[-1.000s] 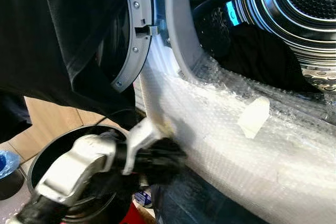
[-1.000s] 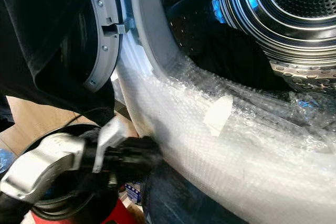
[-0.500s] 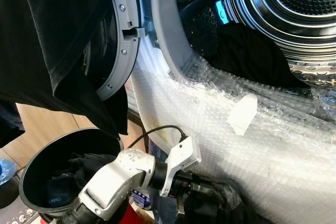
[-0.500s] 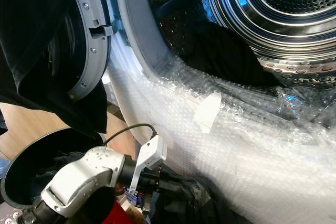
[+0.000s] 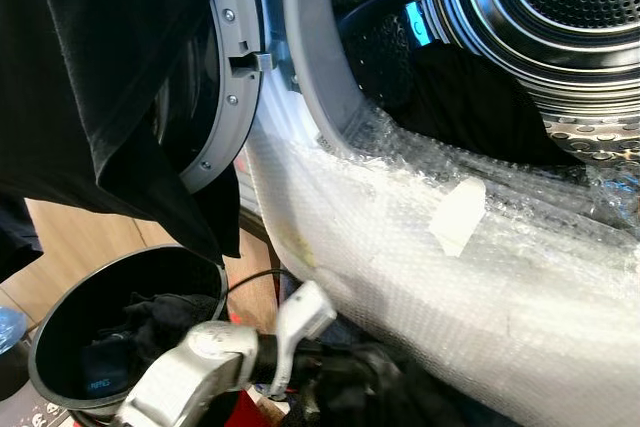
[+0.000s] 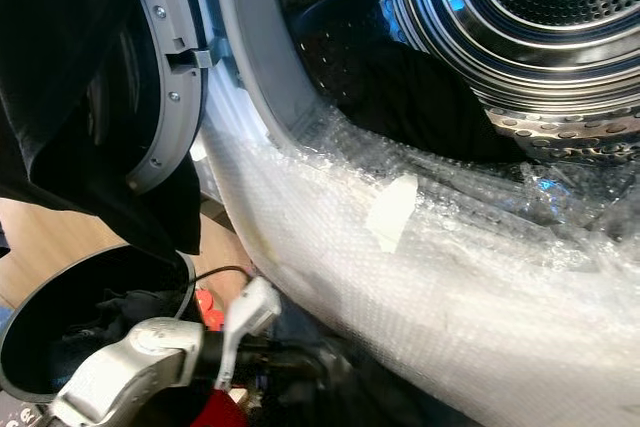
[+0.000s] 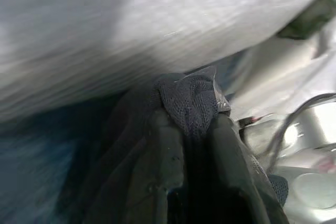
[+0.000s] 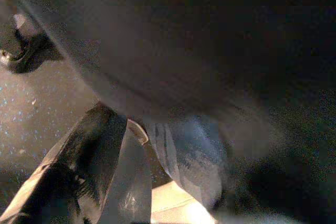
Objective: Clothes washing
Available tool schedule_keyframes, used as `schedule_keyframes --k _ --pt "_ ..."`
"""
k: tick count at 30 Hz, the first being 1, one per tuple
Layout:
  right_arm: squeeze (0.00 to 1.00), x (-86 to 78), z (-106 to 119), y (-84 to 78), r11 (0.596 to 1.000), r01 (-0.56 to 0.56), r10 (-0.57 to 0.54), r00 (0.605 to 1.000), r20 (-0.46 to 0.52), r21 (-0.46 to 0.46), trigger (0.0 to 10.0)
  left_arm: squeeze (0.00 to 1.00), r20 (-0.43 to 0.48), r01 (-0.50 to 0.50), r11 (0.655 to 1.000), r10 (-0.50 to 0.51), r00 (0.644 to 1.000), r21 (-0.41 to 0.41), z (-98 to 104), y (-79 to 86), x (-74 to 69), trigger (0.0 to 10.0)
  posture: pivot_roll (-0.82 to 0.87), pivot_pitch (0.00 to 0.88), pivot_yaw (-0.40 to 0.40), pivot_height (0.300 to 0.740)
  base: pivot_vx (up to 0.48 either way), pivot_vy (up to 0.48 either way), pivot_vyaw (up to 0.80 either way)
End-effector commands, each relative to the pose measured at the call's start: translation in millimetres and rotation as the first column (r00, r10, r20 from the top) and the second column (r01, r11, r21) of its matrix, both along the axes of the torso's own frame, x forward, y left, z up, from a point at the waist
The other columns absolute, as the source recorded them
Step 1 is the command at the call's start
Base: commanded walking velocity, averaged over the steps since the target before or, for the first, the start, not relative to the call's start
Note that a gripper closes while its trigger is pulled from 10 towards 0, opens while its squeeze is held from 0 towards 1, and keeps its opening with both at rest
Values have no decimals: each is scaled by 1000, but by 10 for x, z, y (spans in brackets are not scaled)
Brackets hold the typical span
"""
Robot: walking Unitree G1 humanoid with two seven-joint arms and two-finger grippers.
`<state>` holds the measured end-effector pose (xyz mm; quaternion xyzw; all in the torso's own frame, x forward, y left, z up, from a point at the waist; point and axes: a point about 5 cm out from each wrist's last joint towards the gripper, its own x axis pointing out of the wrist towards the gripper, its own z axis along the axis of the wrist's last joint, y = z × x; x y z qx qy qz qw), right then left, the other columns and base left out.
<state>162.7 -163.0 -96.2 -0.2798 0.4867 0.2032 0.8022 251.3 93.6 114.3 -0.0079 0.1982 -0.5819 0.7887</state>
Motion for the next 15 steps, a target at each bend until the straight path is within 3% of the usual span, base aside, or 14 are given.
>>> schedule_keyframes --k 1,6,8,9,10,11,15 --pt "0 42 17 84 996 -90 90 996 0 16 10000 0 27 -30 999 30 999 -13 59 71 10 0 203 0 29 740 0 0 0" --pt "0 36 18 118 979 -204 205 978 -38 29 10000 0 8 -58 998 58 998 3 8 180 -43 0 201 0 16 740 0 0 0" --pt "0 29 20 130 985 -151 154 987 -37 85 10000 0 0 -56 998 56 998 29 -42 203 -71 0 203 0 13 740 0 0 0" --pt "800 172 114 -13 980 -117 117 993 10 163 10000 0 -4 -51 998 51 999 33 -52 205 -82 0 197 0 13 740 0 0 0" --pt "1000 379 283 -211 960 -95 76 994 79 265 10000 0 -11 -43 999 43 999 34 -63 203 -101 0 194 0 14 740 0 0 0" --pt "1000 490 377 -275 944 -94 63 992 105 316 10000 0 -17 -34 999 34 999 34 -70 200 -118 0 194 0 14 740 0 0 0" --pt "1000 606 526 -354 907 -183 140 980 138 379 10000 0 -22 -21 999 22 1000 37 -80 192 -139 0 181 0 14 740 0 0 0"
